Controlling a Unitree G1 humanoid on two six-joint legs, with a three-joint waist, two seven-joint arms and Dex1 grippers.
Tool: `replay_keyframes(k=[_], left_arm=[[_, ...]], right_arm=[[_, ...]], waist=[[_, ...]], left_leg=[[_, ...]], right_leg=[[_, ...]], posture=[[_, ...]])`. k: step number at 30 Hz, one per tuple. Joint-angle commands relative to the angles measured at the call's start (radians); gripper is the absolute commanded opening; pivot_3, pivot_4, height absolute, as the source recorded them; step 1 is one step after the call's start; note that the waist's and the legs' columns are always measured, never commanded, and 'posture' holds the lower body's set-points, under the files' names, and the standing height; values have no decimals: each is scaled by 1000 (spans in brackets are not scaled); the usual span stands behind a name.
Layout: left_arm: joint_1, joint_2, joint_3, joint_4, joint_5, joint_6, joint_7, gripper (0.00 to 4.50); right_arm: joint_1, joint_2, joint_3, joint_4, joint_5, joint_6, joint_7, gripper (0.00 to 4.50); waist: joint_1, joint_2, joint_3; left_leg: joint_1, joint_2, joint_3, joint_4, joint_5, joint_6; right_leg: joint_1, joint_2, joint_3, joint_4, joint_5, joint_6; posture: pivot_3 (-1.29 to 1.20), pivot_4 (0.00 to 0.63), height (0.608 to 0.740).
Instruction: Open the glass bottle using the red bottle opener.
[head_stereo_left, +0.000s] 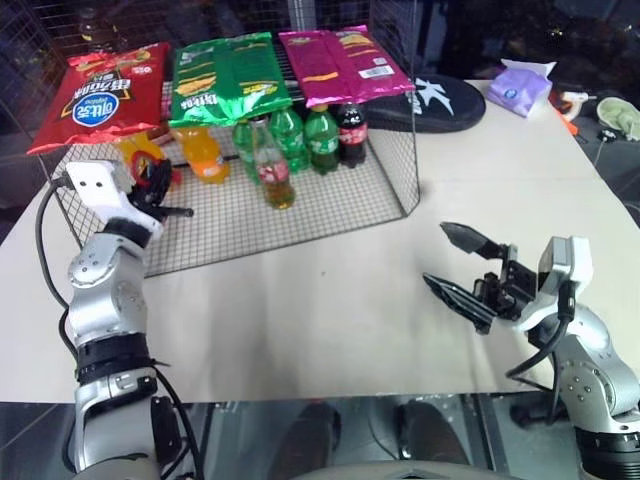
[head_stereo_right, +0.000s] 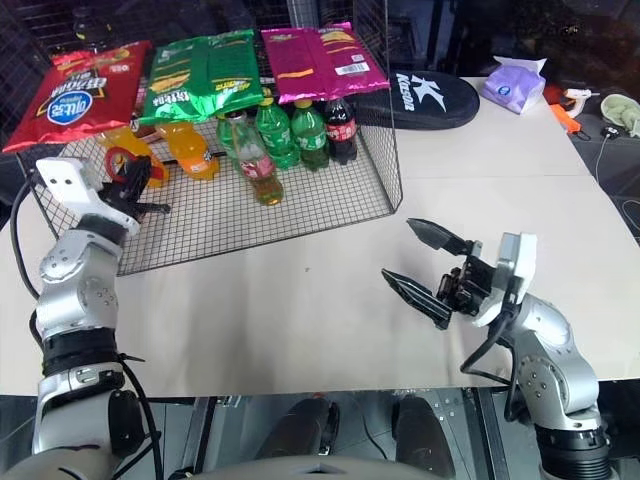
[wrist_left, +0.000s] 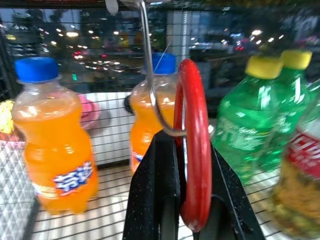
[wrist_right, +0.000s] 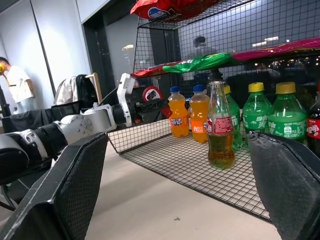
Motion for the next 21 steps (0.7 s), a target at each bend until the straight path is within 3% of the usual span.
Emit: replay_keyframes(k=[1, 10, 15, 21], left_arm=[[10, -1, 23, -72, -116, 107, -58, 23], [35, 19, 58, -77, -256, 292, -133, 23], [58, 8, 23, -150, -351, 434, -187, 23], [35, -17, 16, -169, -381, 457, -179, 23]], right_arm=[[4, 2, -3, -14, -4, -28, 12, 4500], [-6, 8, -5, 5, -46, -50, -13, 4500], [-49, 20, 13, -20, -68, 76, -196, 4500], [-100, 17, 44, -35, -68, 149, -259, 4500]], waist=[[0, 0, 0], [-1, 0, 0], [2, -1, -1], [20, -1, -1]], left_leg=[[0, 0, 0, 0, 0, 0], [0, 0, 0, 0, 0, 0], [0, 0, 0, 1, 0, 0], [0, -4, -1, 1, 0, 0]], right_leg=[[0, 0, 0, 0, 0, 0], [0, 0, 0, 0, 0, 0], [0, 0, 0, 0, 0, 0], [0, -3, 0, -1, 0, 0]], posture=[[0, 150, 740], [0, 150, 740], [0, 150, 740], [0, 150, 740]])
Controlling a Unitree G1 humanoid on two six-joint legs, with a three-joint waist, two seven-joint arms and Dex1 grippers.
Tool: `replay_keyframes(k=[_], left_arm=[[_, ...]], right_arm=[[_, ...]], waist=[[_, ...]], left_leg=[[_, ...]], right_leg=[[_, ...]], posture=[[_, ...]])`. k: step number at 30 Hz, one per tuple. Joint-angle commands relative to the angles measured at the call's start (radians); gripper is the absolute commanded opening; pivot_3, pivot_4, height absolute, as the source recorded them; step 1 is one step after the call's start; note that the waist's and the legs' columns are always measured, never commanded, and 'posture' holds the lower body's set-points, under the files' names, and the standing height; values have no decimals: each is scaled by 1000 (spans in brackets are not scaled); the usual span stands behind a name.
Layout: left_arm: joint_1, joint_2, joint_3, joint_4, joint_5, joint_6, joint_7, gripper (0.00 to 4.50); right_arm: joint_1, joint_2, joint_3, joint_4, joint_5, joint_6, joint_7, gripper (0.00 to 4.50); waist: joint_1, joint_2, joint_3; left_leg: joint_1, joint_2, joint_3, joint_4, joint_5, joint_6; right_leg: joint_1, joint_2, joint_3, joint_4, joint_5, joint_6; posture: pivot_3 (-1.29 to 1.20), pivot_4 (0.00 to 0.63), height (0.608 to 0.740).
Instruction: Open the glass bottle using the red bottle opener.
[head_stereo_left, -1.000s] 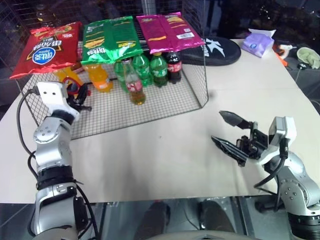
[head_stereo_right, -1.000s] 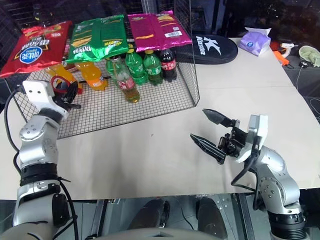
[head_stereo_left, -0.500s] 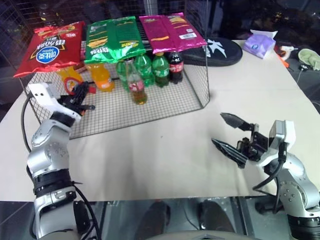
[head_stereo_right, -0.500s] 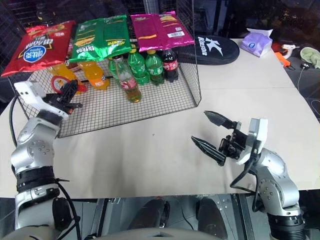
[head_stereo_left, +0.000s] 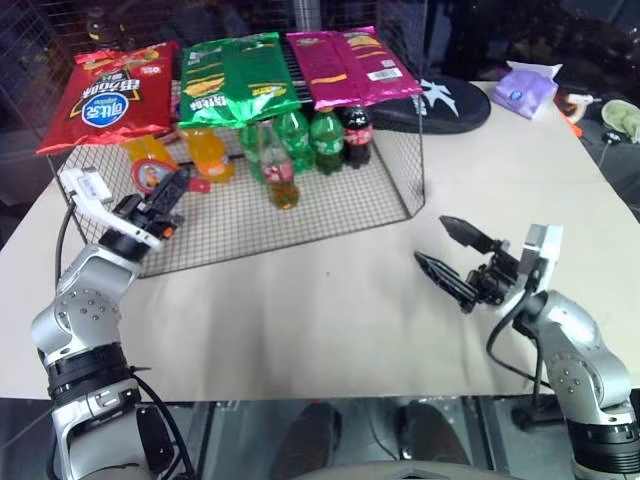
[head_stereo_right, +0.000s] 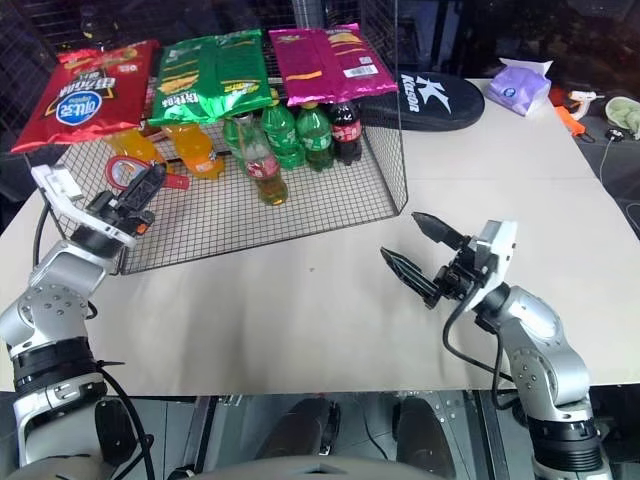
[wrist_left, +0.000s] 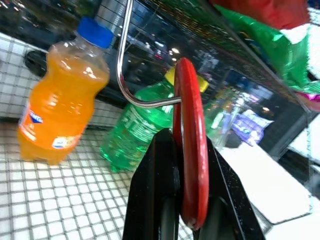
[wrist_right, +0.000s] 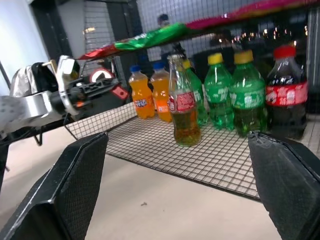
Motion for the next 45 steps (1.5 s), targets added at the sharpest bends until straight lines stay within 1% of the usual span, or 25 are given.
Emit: replay_keyframes(k=[1, 11, 17, 23, 34, 39, 45], left_arm=[[-15, -31, -58, -48, -24, 33, -36, 23], [-38, -26, 7, -2, -41, 32, -12, 23], [-72, -30, 44, 34, -56, 30, 20, 23], [-93, -27, 31, 61, -30, 8, 29, 23], [-193, -17, 47, 194, 15, -75, 34, 23], [-181, -19, 57, 184, 3, -74, 32, 23], [-119, -20, 92, 126, -49, -41, 28, 23]], right_arm=[[-30, -5, 12, -46, -2, 13, -14, 4500], [18, -9, 9, 7, -34, -65, 63, 4500], [37, -9, 6, 35, -48, -96, 88, 4500], [59, -7, 9, 33, -59, -114, 99, 4500], [78, -15, -10, 23, -49, -128, 108, 4500], [84, -16, -18, 22, -48, -130, 109, 4500], [69, -10, -19, 25, -35, -130, 116, 4500]], waist=[[5, 0, 0], [3, -1, 0], [0, -1, 0], [-1, -1, 0], [-8, -1, 0], [-24, -1, 0], [-31, 0, 0]], left_leg=[[0, -1, 0, 0, 0, 0], [-2, -5, -4, 1, 0, 1], [-2, -5, -4, 3, 0, 1], [-2, -5, -4, 4, 0, 1], [-1, -4, -4, 6, 0, 1], [-1, -4, -4, 7, 0, 1], [-1, -3, -4, 7, 0, 1]], right_leg=[[0, -1, 0, 0, 0, 0], [0, -9, -17, 0, 0, 0], [1, -8, -17, 1, 0, 0], [1, -8, -17, 2, 0, 0], [1, -6, -17, 4, 0, 0], [1, -6, -16, 5, 0, 0], [1, -6, -14, 7, 0, 0]], posture=[[0, 150, 740], [0, 150, 740], [0, 150, 740], [0, 150, 740], [0, 150, 740], [0, 150, 740], [0, 150, 740]])
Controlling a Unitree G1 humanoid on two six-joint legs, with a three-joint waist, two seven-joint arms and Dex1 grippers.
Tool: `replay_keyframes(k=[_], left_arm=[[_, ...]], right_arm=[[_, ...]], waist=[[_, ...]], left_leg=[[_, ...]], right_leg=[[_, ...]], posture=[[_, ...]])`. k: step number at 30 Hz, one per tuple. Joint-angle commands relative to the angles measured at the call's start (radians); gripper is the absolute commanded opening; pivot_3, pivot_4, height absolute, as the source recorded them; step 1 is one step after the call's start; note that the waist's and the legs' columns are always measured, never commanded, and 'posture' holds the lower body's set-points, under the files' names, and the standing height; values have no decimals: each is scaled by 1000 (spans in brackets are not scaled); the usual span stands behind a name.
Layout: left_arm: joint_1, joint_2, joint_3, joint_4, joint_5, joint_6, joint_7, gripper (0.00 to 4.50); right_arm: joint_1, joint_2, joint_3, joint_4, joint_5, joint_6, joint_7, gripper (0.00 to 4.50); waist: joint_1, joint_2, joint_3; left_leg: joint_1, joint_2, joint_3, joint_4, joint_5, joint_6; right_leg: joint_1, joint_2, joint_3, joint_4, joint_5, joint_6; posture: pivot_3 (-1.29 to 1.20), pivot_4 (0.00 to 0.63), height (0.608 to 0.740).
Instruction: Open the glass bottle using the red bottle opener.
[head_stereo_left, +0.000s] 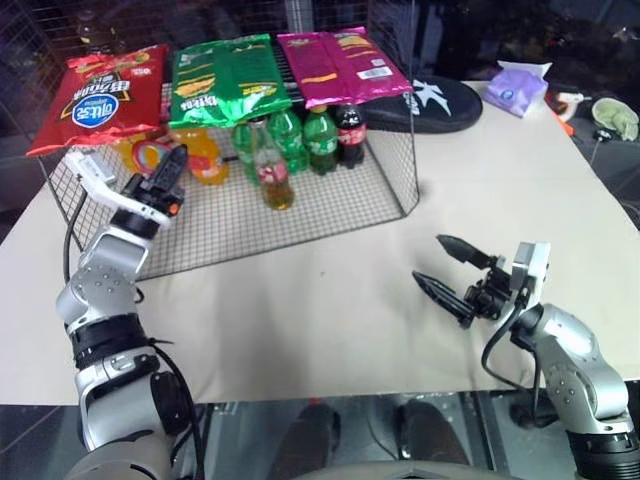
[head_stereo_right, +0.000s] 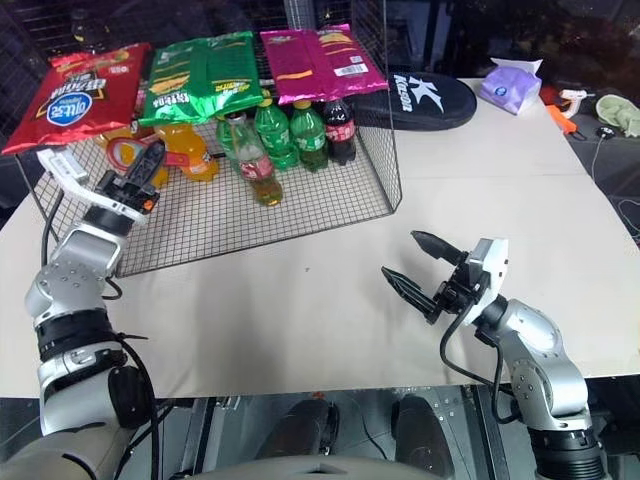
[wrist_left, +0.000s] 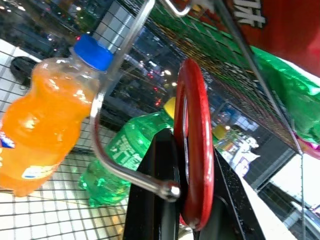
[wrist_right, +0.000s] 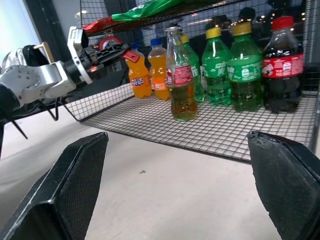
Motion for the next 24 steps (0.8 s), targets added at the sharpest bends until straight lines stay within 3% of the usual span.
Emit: replay_keyframes(k=[1, 18, 24], left_arm=[[26, 14, 53, -61, -51, 12, -7, 23], [173, -14, 80, -291, -252, 150, -7, 23], [217, -26, -6, -410, -307, 231, -36, 23]], right_arm=[[-14, 2, -22, -29, 30, -22, 18, 4500], [-45, 0, -6, -34, 69, -8, 78, 4500], [-75, 2, 10, -50, 66, 6, 69, 4500]], waist=[[0, 0, 0], [6, 0, 0], [5, 0, 0]], left_leg=[[0, 0, 0, 0, 0, 0], [1, 1, 1, 0, 0, 0], [1, 1, 1, 0, 0, 0]], right_leg=[[0, 0, 0, 0, 0, 0], [-1, 0, 1, 1, 0, 0], [-1, 0, 2, 1, 0, 0]], posture=[[0, 150, 740], [0, 150, 740], [0, 150, 740]])
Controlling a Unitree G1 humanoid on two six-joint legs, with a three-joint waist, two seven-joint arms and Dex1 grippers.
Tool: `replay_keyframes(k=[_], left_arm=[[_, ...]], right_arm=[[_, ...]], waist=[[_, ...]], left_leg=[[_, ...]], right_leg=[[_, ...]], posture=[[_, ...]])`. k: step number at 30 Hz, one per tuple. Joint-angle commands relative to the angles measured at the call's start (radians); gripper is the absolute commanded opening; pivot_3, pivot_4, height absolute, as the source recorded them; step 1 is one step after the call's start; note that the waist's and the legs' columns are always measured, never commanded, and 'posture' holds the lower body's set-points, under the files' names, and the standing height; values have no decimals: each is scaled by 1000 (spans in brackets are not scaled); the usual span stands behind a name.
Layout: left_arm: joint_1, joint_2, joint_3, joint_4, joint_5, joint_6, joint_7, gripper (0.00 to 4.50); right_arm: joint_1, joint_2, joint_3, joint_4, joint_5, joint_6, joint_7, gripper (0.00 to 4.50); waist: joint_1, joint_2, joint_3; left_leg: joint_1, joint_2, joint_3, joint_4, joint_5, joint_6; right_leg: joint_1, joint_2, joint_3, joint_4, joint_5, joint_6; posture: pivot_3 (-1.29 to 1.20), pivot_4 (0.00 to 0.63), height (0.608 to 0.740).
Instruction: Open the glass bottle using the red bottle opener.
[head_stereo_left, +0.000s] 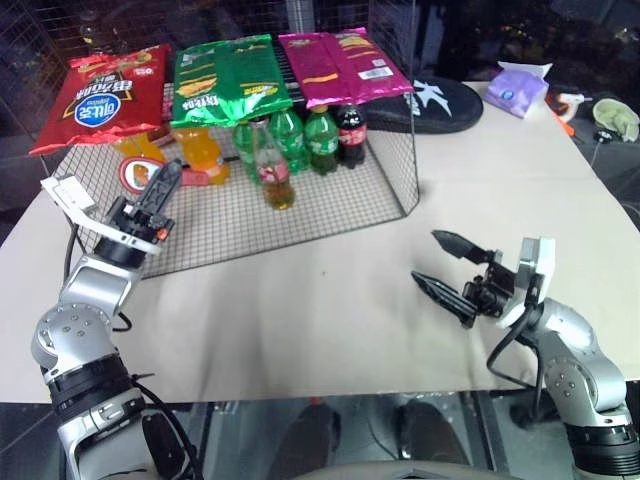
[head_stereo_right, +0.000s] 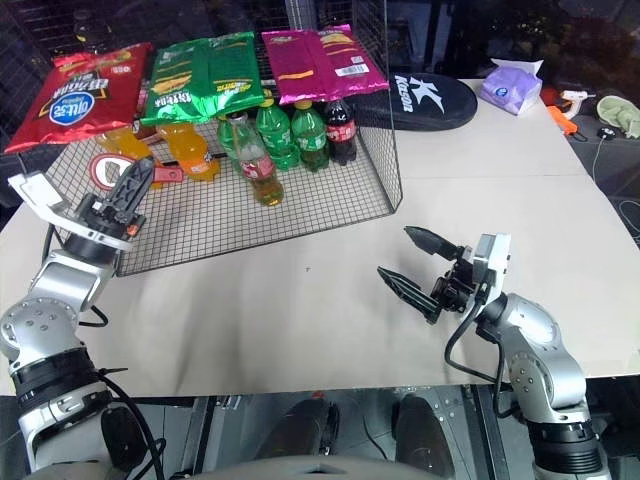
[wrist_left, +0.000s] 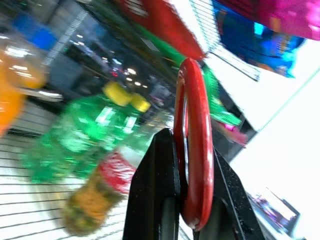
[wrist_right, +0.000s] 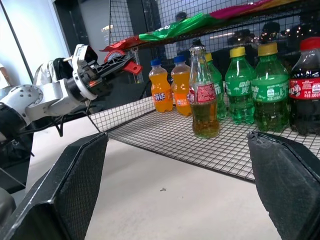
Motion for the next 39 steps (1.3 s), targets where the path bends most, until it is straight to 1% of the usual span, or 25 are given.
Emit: replay_keyframes(k=[1, 4, 8, 12, 16, 19, 21, 23, 25, 27, 30, 32, 34, 35, 36, 37, 38, 39], left_arm=[[22, -12, -82, -132, -40, 50, -30, 23], [38, -38, -193, -214, -25, 78, -46, 23], [17, -95, -295, -249, -21, 82, -44, 23], [-8, -129, -399, -255, -1, 95, -79, 23], [-11, -95, -482, -249, 39, 108, -168, 23], [-9, -35, -562, -237, 117, 97, -272, 23], [-14, -10, -605, -218, 170, 72, -331, 23], [-28, 0, -643, -198, 217, 47, -379, 23], [-40, -1, -672, -182, 255, 28, -412, 23], [-52, -20, -681, -162, 276, 13, -420, 23], [-64, -44, -679, -138, 294, -3, -426, 0], [-63, -58, -674, -131, 300, -10, -426, 0], [-59, -63, -674, -131, 309, -14, -431, 0], [-54, -64, -675, -133, 311, -11, -435, 0], [-49, -63, -679, -135, 317, -13, -441, 0], [-46, -64, -679, -134, 320, -14, -443, 0], [-43, -65, -678, -132, 321, -14, -445, 0], [-43, -65, -677, -129, 324, -14, -448, 0]], right_arm=[[-35, 0, 15, -63, 17, 13, -11, 4500], [-66, 7, 52, -82, 1, 52, -53, 4500], [-102, 14, 120, -102, -7, 119, -86, 4500], [-164, -26, 201, -106, -36, 301, -168, 4500], [-222, -62, 224, -103, 2, 449, -193, 4500], [-279, -49, 202, -101, 76, 546, -207, 4500], [-313, -63, 202, -97, 103, 608, -203, 4500], [-343, -90, 223, -95, 107, 658, -183, 4500], [-365, -93, 227, -92, 133, 706, -178, 4500], [-382, -91, 229, -97, 153, 746, -183, 4500], [-393, -92, 234, -99, 158, 780, -191, 3692], [-391, -92, 233, -100, 158, 792, -196, 2782], [-389, -87, 229, -101, 157, 795, -202, 1666], [-391, -75, 218, -100, 165, 796, -213, 1323], [-394, -63, 207, -100, 178, 799, -224, 818], [-396, -56, 200, -100, 186, 803, -230, 562], [-397, -52, 196, -101, 189, 807, -232, 57], [-396, -51, 195, -101, 189, 810, -231, 57]], waist=[[0, 0, 0], [2, 0, 0], [1, 0, 0], [0, 0, 0], [0, 0, 0], [-2, 0, 0], [-1, 1, 0], [0, 1, 0], [2, 1, 0], [2, 1, 0], [1, 1, 0], [0, 1, 0], [1, 1, 0], [0, 1, 0], [0, 1, 0], [-1, 1, 0], [-1, 1, 0], [-1, 1, 0]], left_leg=[[0, 0, 0, 0, 0, 0], [0, 0, 0, 0, 0, 0], [0, 0, 0, 0, 0, 0], [0, 0, 1, 0, 0, 0], [0, 0, 1, 0, 0, 0], [0, 0, 2, 0, 0, 0], [0, 0, 2, 0, 0, 0], [0, 0, 2, 0, 0, 0], [-1, 0, 1, 0, 0, 0], [-1, 0, 1, 0, 0, 0], [-1, 0, 1, 0, 0, 0], [-1, 0, 1, 0, 0, 0], [-2, 0, 1, 0, 0, 0], [-1, 0, 1, 0, 0, 0], [-1, 0, 1, 0, 0, 0], [-1, 0, 1, 0, 0, 0], [-1, 0, 1, 0, 0, 0], [-1, 0, 1, 0, 0, 0]], right_leg=[[0, 0, 0, 0, 0, 0], [0, 0, 0, 0, 0, 0], [0, 0, 0, 0, 0, 0], [0, 1, 1, 1, 0, 0], [0, 1, 1, 1, 0, 0], [0, 1, 1, 1, 0, 0], [0, 1, 1, 1, 0, 0], [0, 1, 1, 0, 0, 0], [0, 1, 1, 0, 0, 0], [0, 1, 1, -1, 0, 0], [0, 1, 1, -1, 0, 0], [0, 1, 1, -1, 0, 0], [-1, 1, 1, -1, 0, 0], [-1, 1, 0, -1, 0, 0], [-1, 1, 1, 0, 0, 0], [-1, 1, 1, 0, 0, 0], [-1, 1, 1, 0, 0, 0], [-1, 1, 1, 0, 0, 0]], posture=[[0, 150, 740], [0, 150, 740], [0, 150, 740], [0, 150, 740], [0, 150, 740], [0, 150, 740], [0, 150, 740], [0, 150, 740], [0, 150, 740], [0, 150, 740], [0, 150, 740], [0, 150, 740], [0, 150, 740], [0, 150, 740], [0, 150, 740], [0, 150, 740], [0, 150, 740], [0, 150, 740]])
